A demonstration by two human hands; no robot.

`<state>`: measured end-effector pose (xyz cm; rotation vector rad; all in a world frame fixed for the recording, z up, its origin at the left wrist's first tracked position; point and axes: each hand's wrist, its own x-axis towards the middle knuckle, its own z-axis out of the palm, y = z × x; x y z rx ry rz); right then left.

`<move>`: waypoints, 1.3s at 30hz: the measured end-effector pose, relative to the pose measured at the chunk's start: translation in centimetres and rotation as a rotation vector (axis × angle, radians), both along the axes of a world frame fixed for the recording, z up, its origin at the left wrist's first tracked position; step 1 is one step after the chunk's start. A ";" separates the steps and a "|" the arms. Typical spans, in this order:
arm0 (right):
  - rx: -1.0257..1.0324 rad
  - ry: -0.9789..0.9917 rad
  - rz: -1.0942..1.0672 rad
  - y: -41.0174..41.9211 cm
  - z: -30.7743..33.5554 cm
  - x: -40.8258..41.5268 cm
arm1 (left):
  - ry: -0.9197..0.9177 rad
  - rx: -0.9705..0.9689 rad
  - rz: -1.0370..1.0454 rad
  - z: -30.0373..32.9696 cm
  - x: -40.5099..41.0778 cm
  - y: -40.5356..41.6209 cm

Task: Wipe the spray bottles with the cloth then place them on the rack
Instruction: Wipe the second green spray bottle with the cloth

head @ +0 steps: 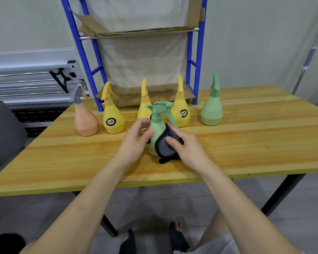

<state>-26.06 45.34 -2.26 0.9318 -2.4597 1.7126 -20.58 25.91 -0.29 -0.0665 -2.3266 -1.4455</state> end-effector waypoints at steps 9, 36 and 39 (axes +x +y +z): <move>-0.007 0.031 -0.070 -0.3 1.6 -0.4 | 0.033 -0.146 0.087 -0.2 0.3 0.3; -0.005 0.084 -0.144 -1.3 3.1 1.2 | -0.010 -0.168 0.021 -0.7 0.9 0.6; 0.106 0.068 -0.172 0.0 1.0 1.5 | -0.043 -0.115 0.039 -1.2 0.6 0.2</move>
